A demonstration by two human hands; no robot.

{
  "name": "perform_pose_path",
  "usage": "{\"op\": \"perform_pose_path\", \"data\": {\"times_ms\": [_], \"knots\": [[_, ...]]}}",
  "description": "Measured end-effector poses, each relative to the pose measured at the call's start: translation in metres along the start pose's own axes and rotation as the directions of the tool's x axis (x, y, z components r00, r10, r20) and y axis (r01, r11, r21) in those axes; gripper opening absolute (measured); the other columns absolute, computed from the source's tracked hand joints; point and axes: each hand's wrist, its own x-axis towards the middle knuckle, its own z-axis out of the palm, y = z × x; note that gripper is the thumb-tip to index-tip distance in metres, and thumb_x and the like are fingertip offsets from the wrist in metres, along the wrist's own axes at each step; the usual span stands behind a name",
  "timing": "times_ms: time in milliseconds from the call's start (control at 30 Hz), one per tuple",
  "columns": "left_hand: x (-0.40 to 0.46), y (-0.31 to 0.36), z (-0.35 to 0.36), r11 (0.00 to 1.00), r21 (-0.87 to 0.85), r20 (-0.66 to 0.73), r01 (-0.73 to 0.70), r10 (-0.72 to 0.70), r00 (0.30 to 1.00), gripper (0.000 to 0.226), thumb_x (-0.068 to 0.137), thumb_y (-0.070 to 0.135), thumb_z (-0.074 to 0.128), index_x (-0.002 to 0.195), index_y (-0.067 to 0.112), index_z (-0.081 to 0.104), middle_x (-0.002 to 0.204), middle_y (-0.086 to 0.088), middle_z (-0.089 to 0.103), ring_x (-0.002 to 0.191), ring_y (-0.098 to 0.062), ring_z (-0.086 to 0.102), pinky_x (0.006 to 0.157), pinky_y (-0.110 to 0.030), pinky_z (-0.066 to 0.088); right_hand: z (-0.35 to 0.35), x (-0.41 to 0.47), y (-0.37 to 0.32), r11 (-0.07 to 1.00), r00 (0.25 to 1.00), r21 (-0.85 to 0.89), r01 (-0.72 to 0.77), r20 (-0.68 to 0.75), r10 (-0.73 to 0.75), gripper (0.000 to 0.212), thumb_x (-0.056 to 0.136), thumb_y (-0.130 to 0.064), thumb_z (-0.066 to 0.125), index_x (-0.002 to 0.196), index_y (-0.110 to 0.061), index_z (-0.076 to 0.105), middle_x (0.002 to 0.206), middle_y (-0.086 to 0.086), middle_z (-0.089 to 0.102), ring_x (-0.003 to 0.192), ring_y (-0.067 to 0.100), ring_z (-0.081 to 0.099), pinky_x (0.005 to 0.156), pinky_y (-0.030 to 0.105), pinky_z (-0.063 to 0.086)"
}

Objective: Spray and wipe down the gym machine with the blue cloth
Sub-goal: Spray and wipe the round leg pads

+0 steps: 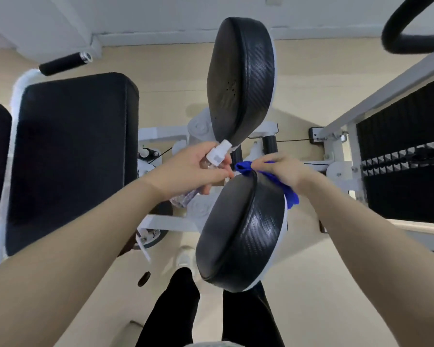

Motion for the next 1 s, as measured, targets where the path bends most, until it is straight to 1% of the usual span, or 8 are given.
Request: {"op": "perform_pose_path", "data": {"times_ms": [200, 300, 467, 567, 700, 800, 900, 1000], "knots": [[-0.024, 0.021, 0.006, 0.985, -0.035, 0.165, -0.169, 0.173, 0.971, 0.026, 0.082, -0.003, 0.060, 0.094, 0.020, 0.063, 0.113, 0.003, 0.065, 0.052, -0.010, 0.053, 0.058, -0.026, 0.048, 0.006, -0.107, -0.012, 0.981, 0.982, 0.132, 0.142, -0.147, -0.122, 0.010, 0.086, -0.022, 0.065, 0.081, -0.021, 0.074, 0.086, 0.004, 0.071, 0.076, 0.015, 0.064, 0.072, 0.025, 0.050], [-0.035, 0.027, 0.012, 0.948, 0.046, 0.284, -0.315, 0.290, 0.914, 0.032, 0.078, -0.009, 0.053, 0.096, 0.016, 0.063, 0.130, 0.010, 0.056, 0.045, -0.005, 0.047, 0.055, -0.019, 0.043, 0.052, -0.126, 0.013, 0.990, 0.811, 0.085, 0.115, -0.583, -0.044, 0.016, 0.093, -0.022, 0.055, 0.098, -0.026, 0.069, 0.094, 0.000, 0.070, 0.088, 0.018, 0.063, 0.081, 0.034, 0.048], [-0.030, 0.014, 0.010, 0.808, 0.252, 0.471, -0.532, 0.378, 0.797, 0.046, 0.078, 0.005, 0.066, 0.118, 0.026, 0.057, 0.141, 0.014, 0.043, 0.070, -0.012, 0.059, 0.064, -0.019, 0.048, 0.099, -0.101, 0.018, 0.958, 0.584, 0.205, 0.199, -0.810, 0.051, 0.032, 0.096, -0.023, 0.039, 0.118, -0.024, 0.062, 0.111, -0.003, 0.063, 0.107, 0.019, 0.056, 0.096, 0.041, 0.045], [-0.025, -0.004, -0.003, 0.589, 0.464, 0.461, -0.661, 0.477, 0.748, 0.042, 0.074, 0.029, 0.068, 0.116, 0.028, 0.063, 0.140, 0.020, 0.040, 0.109, -0.001, 0.055, 0.081, -0.025, 0.052, 0.090, -0.083, 0.002, 0.912, 0.565, 0.208, 0.353, -0.825, -0.031, 0.029, 0.095, -0.015, 0.040, 0.110, -0.019, 0.065, 0.102, -0.006, 0.065, 0.100, 0.013, 0.058, 0.092, 0.033, 0.046], [-0.024, -0.003, -0.013, 0.288, 0.601, 0.470, -0.745, 0.627, 0.621, 0.040, 0.074, 0.038, 0.063, 0.111, 0.023, 0.063, 0.136, 0.003, 0.053, 0.077, 0.001, 0.057, 0.056, -0.015, 0.044, 0.063, -0.066, -0.021, 0.892, 0.654, -0.014, 0.452, -0.675, -0.342, 0.027, 0.094, -0.004, 0.046, 0.114, -0.005, 0.064, 0.111, 0.003, 0.065, 0.102, 0.009, 0.056, 0.092, 0.017, 0.041], [-0.022, 0.004, -0.007, 0.139, 0.638, 0.535, -0.757, 0.627, 0.566, 0.044, 0.073, 0.043, 0.053, 0.110, 0.021, 0.062, 0.133, -0.002, 0.056, 0.094, -0.019, 0.064, 0.055, -0.025, 0.048, 0.059, -0.061, -0.038, 0.869, 0.467, -0.155, 0.469, -0.792, -0.393, 0.027, 0.093, -0.011, 0.045, 0.112, -0.007, 0.063, 0.109, 0.002, 0.062, 0.100, 0.009, 0.053, 0.089, 0.016, 0.040], [-0.021, 0.001, 0.004, 0.059, 0.683, 0.524, -0.728, 0.654, 0.545, 0.043, 0.068, 0.036, 0.065, 0.105, 0.013, 0.067, 0.125, -0.008, 0.061, 0.086, -0.025, 0.068, 0.050, -0.024, 0.046, 0.068, -0.085, -0.015, 0.904, 0.155, 0.012, 0.427, -0.986, -0.060, 0.026, 0.096, -0.017, 0.041, 0.118, -0.012, 0.054, 0.112, -0.001, 0.058, 0.101, 0.010, 0.053, 0.086, 0.020, 0.041], [-0.021, -0.010, 0.019, 0.074, 0.770, 0.402, -0.634, 0.716, 0.571, 0.041, 0.068, 0.031, 0.065, 0.103, 0.011, 0.068, 0.119, -0.007, 0.065, 0.067, -0.026, 0.068, 0.040, -0.028, 0.048, 0.104, -0.103, 0.030, 0.930, 0.306, 0.025, 0.366, -0.947, -0.094, 0.025, 0.097, -0.019, 0.042, 0.121, -0.016, 0.049, 0.113, -0.003, 0.055, 0.101, 0.009, 0.051, 0.084, 0.022, 0.039]]}}
